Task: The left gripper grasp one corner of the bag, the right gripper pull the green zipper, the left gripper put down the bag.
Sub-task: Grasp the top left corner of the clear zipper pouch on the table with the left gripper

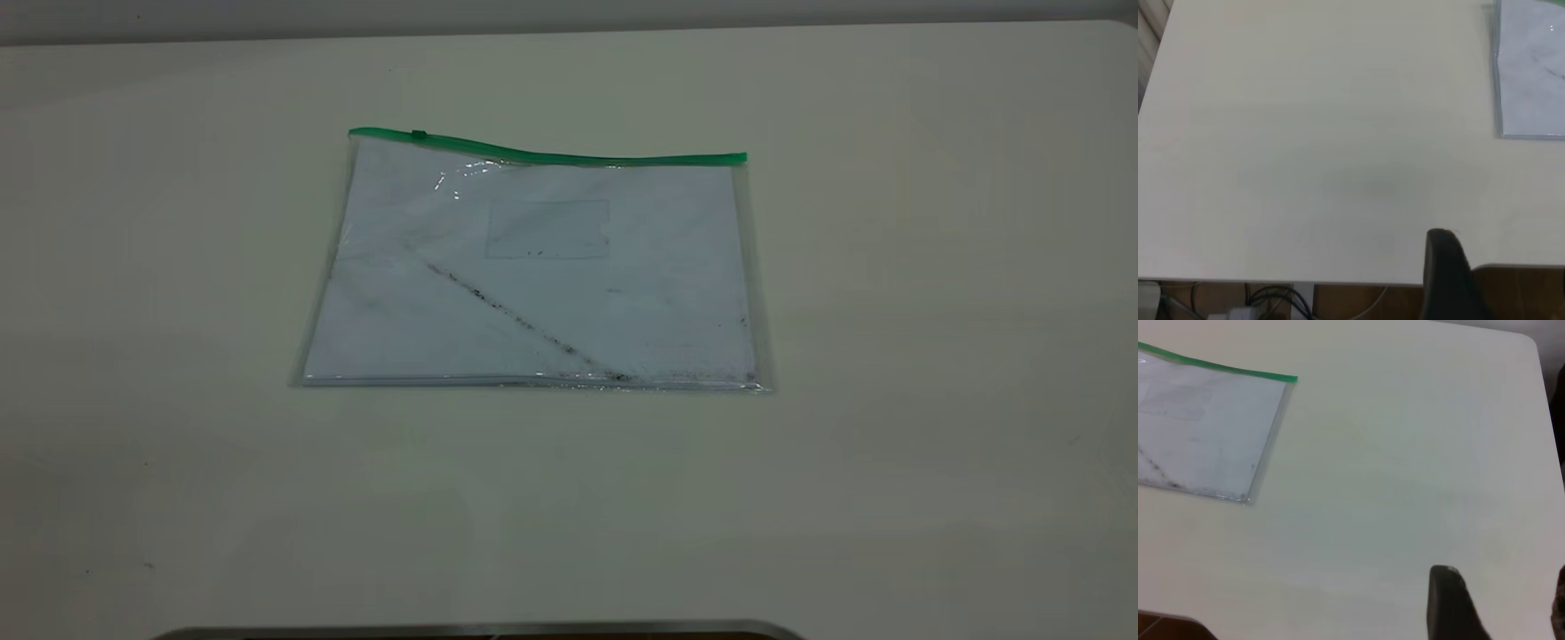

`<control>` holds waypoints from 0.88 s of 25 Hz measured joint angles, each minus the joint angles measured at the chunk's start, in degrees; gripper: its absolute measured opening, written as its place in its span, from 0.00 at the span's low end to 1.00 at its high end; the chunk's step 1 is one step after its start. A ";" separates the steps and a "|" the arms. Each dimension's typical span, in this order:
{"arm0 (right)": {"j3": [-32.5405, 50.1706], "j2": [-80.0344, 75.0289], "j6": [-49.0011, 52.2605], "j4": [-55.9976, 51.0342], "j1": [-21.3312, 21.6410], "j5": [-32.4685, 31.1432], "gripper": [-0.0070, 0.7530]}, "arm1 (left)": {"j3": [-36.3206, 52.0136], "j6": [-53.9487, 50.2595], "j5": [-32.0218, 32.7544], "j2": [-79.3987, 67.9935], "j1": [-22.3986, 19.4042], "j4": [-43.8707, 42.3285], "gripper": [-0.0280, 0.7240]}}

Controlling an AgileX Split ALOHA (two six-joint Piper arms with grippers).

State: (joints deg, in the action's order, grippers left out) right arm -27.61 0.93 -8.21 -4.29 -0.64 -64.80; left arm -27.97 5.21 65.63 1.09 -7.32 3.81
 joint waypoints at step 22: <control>-0.85 -23.55 -11.15 -6.59 0.00 5.97 0.51 | -2.85 -8.10 -9.01 -25.53 0.00 -1.76 0.66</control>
State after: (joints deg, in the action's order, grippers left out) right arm -28.46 -22.62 -19.35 -10.88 -0.64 -58.82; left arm -30.82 -2.89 56.62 -24.44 -7.32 2.05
